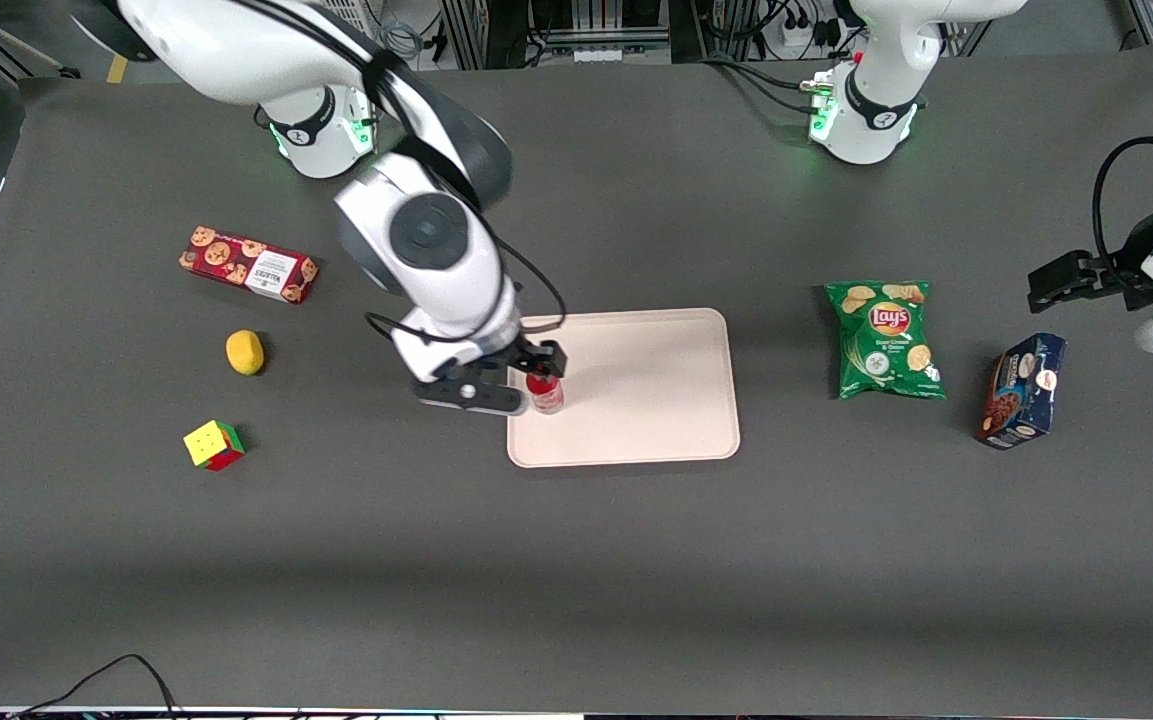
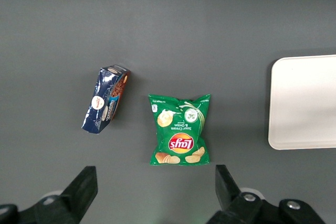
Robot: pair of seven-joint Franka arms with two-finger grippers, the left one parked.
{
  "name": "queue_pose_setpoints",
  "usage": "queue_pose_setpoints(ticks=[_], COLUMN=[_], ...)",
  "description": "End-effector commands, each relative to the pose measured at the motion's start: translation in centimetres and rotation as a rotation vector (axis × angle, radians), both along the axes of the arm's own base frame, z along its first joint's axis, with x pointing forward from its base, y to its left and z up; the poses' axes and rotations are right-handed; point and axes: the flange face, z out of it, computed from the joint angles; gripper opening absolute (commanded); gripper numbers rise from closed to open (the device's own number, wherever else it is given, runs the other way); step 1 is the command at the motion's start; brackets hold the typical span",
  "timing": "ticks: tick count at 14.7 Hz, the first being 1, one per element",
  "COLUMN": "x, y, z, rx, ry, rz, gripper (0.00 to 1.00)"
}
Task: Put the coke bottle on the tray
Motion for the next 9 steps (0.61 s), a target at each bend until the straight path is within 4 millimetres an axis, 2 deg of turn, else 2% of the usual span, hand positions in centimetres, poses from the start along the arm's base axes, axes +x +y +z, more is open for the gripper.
queue_pose_setpoints(ticks=[1,4,7,9], x=[-0.3,-0.9,-2.4,-3.6], y=[-8.2,-16.6,-26.8,-31.4], z=[8.7,12.8,15.0,16.5], rx=[0.063,0.047,0.068,0.056], ry=[-0.037,-0.096,-0.105,-0.072], rz=[0.028,0.128,0.192,0.197], gripper=[1.00,1.00,1.00,1.00])
